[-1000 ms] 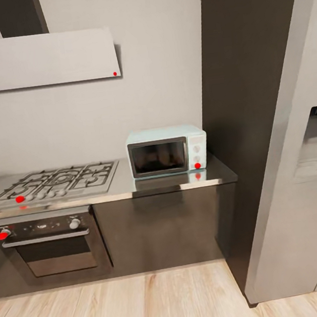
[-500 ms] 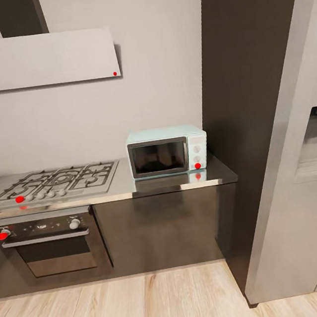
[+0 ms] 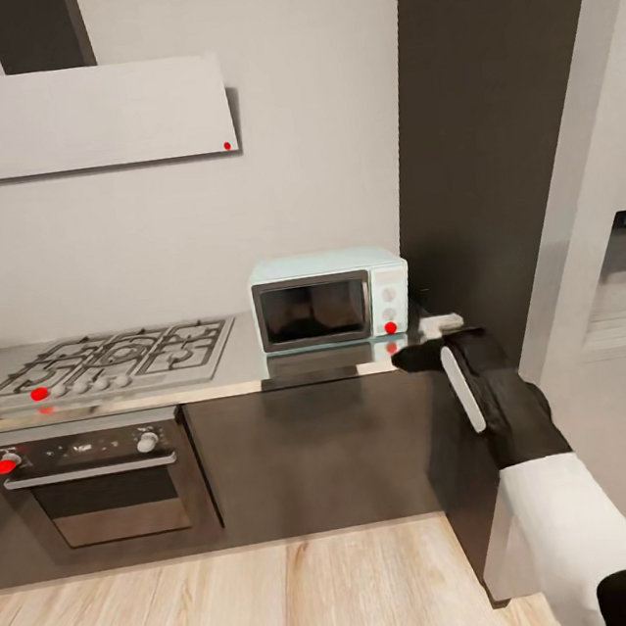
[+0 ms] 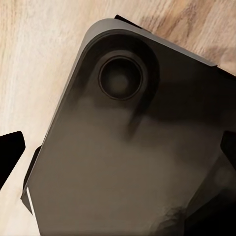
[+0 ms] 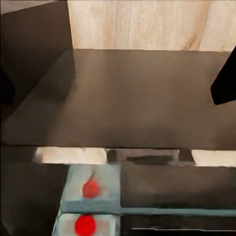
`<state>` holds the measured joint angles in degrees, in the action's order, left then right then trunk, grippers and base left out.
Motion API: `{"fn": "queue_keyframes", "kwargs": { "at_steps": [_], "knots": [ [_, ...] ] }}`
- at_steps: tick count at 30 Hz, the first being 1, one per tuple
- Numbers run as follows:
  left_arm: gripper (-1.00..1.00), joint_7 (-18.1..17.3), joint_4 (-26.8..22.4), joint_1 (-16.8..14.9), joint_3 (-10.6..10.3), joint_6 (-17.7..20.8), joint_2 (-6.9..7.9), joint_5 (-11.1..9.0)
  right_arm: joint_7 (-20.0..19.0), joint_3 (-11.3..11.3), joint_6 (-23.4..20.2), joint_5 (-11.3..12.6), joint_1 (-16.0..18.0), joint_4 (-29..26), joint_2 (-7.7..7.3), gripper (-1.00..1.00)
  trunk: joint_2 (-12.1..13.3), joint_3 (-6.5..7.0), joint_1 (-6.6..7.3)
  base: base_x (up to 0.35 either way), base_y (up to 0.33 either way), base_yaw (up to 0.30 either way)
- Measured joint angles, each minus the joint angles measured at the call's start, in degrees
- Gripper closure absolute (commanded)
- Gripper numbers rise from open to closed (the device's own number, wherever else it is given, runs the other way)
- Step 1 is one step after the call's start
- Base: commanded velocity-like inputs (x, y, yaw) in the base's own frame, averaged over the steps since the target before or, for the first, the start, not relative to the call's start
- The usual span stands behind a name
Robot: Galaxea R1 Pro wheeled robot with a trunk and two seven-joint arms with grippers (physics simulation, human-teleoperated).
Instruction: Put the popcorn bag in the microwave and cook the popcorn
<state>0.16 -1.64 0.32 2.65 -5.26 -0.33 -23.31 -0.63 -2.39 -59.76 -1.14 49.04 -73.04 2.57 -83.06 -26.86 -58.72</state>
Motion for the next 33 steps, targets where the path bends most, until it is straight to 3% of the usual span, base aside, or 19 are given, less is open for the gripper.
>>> {"fn": "queue_keyframes", "kwargs": {
  "at_steps": [3,5,8,12,18,33],
  "knots": [
    [-1.0,0.0,-0.1,0.0,0.0,0.0,0.0,0.0,0.2,0.0,0.0,0.0,5.7,-4.5,0.92,-1.0,0.0,0.0,0.0,0.0,0.0,0.0],
    [-1.0,0.0,-0.1,0.0,0.1,0.0,0.05,0.0,0.4,0.1,0.0,-0.1,6.9,-7.9,1.33,-1.0,0.0,-0.01,0.0,0.0,0.0,0.0],
    [-1.0,0.0,-0.1,0.0,0.1,0.0,0.08,-0.1,0.5,0.2,0.4,-0.1,7.4,-8.1,2.39,-1.0,0.0,-0.01,-0.01,0.0,0.0,0.0],
    [-1.0,0.0,-0.1,0.0,0.1,0.0,0.08,-0.1,0.5,0.1,17.6,-0.2,7.2,-2.4,2.77,-1.0,0.0,-0.02,-0.01,0.0,0.0,0.0],
    [-1.0,0.0,-0.1,0.0,0.1,0.0,0.09,-0.1,0.5,0.0,29.8,-0.5,6.3,9.7,2.86,-1.0,0.0,-0.02,-0.01,0.0,0.0,0.0],
    [-1.0,0.0,-0.1,0.0,0.1,0.0,0.09,-0.1,0.3,-0.2,31.2,-0.3,6.3,11.7,2.95,-1.0,0.0,-0.01,-0.01,0.0,0.0,0.0]
  ]
}}
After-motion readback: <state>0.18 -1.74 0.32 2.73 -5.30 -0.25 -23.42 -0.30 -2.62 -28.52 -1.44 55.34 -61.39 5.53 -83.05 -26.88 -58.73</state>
